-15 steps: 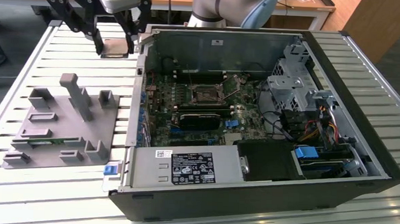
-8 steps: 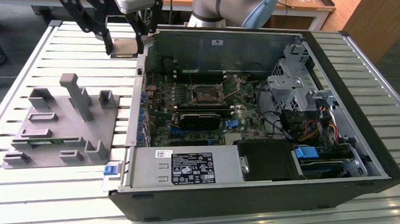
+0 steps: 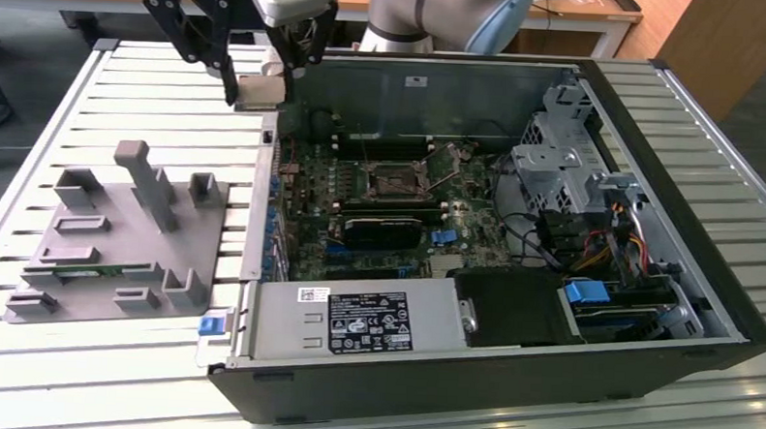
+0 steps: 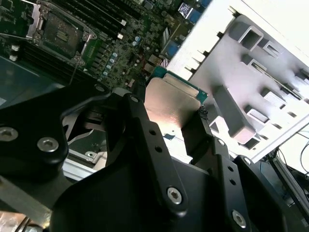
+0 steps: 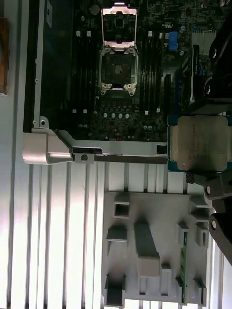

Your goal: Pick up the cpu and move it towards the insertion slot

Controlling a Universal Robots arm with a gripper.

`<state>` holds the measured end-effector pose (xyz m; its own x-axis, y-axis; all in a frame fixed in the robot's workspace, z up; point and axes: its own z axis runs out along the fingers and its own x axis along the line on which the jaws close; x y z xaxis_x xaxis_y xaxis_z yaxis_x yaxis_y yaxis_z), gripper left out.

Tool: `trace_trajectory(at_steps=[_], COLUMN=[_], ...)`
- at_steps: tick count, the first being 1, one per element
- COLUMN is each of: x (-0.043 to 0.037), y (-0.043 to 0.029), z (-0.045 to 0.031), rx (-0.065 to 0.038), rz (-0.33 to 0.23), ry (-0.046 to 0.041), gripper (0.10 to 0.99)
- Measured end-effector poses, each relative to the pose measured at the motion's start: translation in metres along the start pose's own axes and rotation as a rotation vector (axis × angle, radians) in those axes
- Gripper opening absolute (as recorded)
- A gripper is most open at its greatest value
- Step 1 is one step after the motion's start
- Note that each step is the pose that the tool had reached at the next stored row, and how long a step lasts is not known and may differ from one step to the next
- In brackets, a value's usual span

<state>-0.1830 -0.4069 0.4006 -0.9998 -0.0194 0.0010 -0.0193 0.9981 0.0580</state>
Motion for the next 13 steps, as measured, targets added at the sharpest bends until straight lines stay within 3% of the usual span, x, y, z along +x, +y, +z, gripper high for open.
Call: trace_trajectory(at_steps=[13], x=[-0.0261], y=[-0.0002], z=[0.0002], rx=[0.0], rz=[0.0], ry=[0.0], gripper=[0.545])
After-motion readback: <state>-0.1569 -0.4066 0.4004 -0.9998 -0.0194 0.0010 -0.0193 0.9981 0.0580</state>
